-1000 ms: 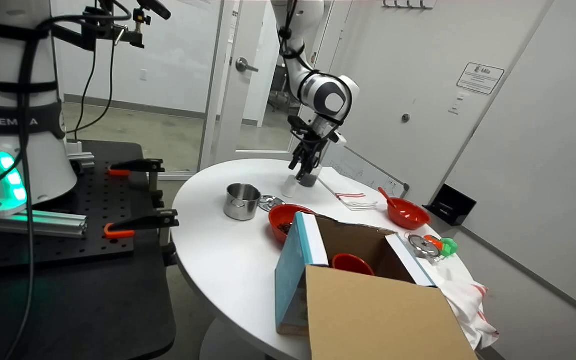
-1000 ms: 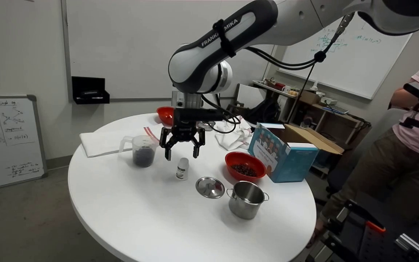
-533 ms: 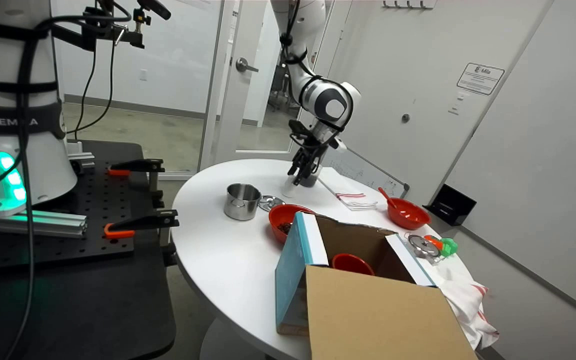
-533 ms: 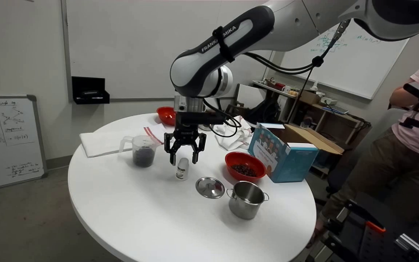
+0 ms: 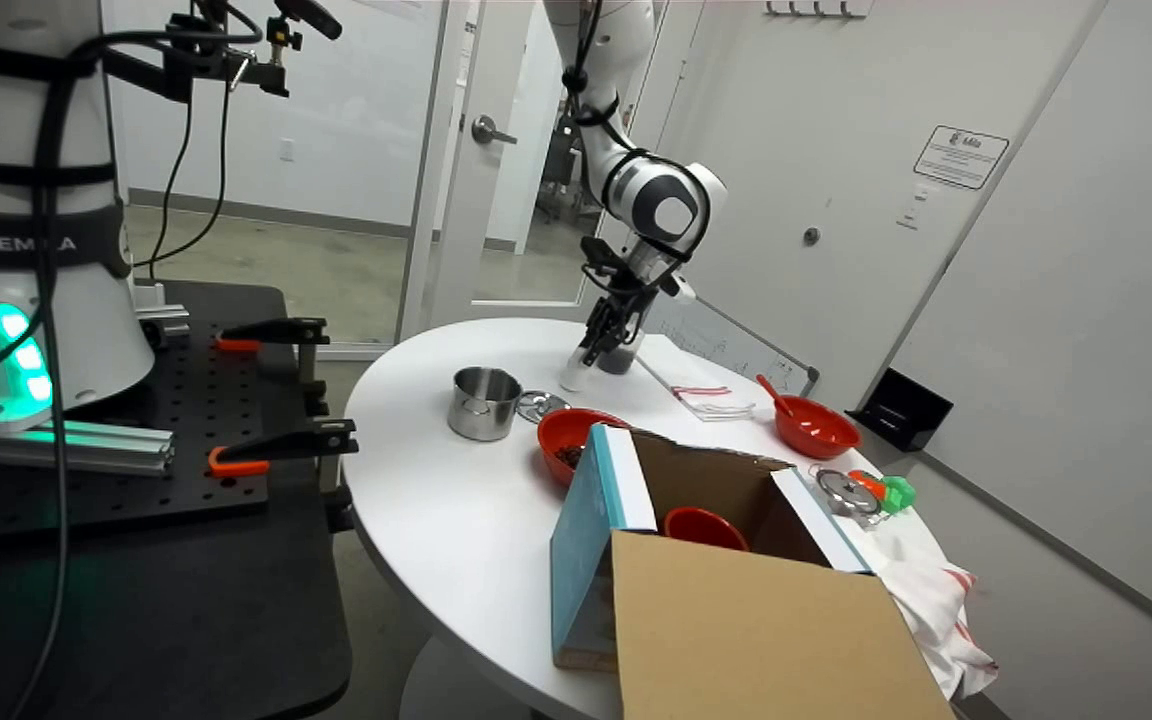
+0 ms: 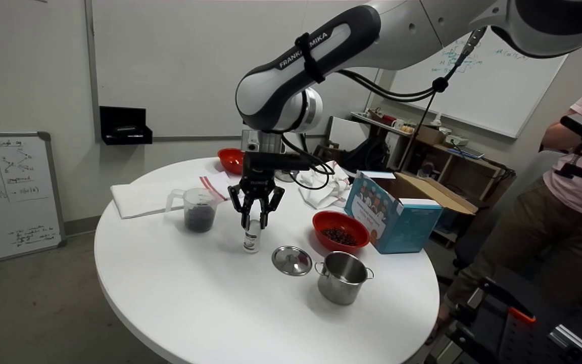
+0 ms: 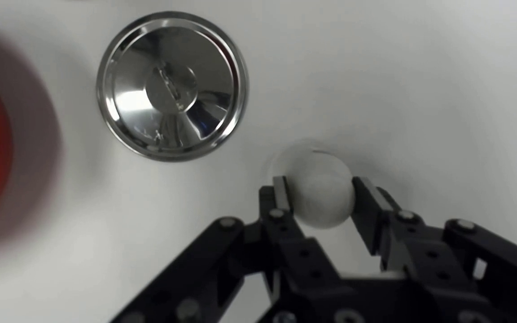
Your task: Pace the salt shaker in the pot
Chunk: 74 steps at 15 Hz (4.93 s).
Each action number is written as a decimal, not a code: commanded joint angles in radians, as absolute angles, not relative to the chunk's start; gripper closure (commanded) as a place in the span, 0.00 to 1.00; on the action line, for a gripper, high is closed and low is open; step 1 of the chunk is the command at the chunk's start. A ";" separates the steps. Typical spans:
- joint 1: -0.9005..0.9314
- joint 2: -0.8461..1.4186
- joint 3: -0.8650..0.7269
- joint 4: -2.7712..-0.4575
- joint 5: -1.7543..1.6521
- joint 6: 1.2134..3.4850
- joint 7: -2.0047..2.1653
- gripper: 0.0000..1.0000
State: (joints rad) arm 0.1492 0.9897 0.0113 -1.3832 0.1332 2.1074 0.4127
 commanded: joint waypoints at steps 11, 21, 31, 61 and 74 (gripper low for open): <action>0.157 0.883 0.006 -1.365 0.139 2.000 0.438 0.90; 0.143 0.802 -0.011 -1.441 0.154 2.023 0.487 0.90; 0.059 0.614 0.004 -1.734 0.308 2.231 0.460 0.90; 0.020 0.291 -0.030 -2.217 0.338 2.224 0.467 0.90; 0.024 0.446 -0.038 -2.209 0.345 2.198 0.463 0.90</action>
